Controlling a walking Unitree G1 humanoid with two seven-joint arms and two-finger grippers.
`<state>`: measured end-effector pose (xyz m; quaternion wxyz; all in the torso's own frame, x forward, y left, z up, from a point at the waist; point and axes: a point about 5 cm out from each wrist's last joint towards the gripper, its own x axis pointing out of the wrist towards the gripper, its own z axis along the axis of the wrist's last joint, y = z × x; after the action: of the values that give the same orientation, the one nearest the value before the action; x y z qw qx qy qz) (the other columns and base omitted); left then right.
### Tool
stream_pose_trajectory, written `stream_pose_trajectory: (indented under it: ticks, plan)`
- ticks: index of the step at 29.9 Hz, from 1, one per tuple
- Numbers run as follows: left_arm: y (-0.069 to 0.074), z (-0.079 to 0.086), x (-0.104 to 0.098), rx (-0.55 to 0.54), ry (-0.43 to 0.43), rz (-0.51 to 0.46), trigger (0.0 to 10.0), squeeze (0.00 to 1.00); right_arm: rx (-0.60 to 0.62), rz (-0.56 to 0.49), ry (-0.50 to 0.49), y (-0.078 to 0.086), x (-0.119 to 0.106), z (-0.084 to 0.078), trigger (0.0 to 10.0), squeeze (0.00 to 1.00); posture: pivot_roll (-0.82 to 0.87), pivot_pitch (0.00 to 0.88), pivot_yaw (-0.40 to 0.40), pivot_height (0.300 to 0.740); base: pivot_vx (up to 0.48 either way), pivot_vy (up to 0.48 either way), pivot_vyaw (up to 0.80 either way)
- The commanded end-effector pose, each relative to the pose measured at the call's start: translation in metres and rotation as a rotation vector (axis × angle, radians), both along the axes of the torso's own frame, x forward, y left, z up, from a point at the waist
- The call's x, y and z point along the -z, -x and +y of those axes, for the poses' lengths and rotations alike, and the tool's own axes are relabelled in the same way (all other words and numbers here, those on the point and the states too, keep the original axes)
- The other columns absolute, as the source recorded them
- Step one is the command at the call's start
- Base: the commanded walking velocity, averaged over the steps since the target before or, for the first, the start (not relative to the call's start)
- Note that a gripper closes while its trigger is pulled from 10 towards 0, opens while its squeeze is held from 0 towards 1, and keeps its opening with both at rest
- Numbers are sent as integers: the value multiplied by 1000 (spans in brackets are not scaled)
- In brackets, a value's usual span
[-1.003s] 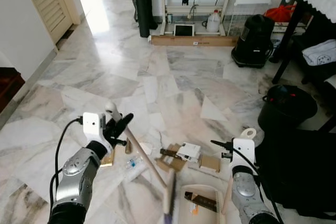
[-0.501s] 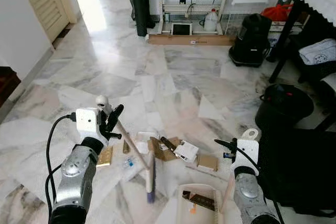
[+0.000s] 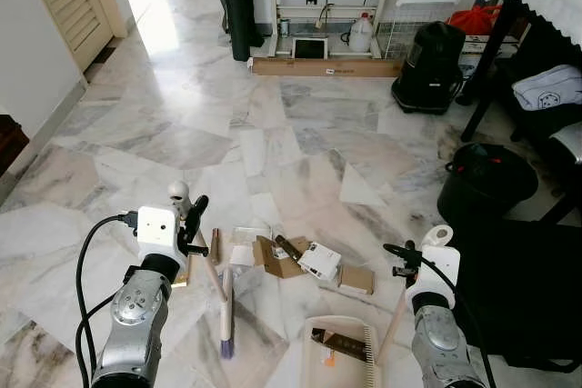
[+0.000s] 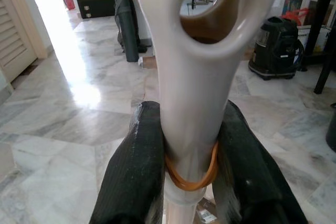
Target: Sweep floor
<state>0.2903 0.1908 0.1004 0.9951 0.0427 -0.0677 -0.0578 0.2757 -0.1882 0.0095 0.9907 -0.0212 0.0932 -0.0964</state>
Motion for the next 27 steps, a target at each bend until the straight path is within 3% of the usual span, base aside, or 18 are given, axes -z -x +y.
stream_pose_trajectory:
  ticks: [1, 16, 27]
  plan:
    - [-1, -3, -3, 15, -23, -31, 10000, 0, 2, -8, -35, 2, 0, 2, 10000, 0, 38, 2, 38, 740, 0, 0, 0]
    - [-1, -9, -8, 54, -27, -56, 10000, 0, 22, -103, 46, -6, -24, -19, 10000, 0, 25, 0, 35, 740, 0, 0, 0]
    - [1, -18, -15, 84, -42, -93, 10000, 0, 15, -201, 21, -8, -41, -11, 10000, 0, 25, 0, 42, 740, 0, 0, 0]
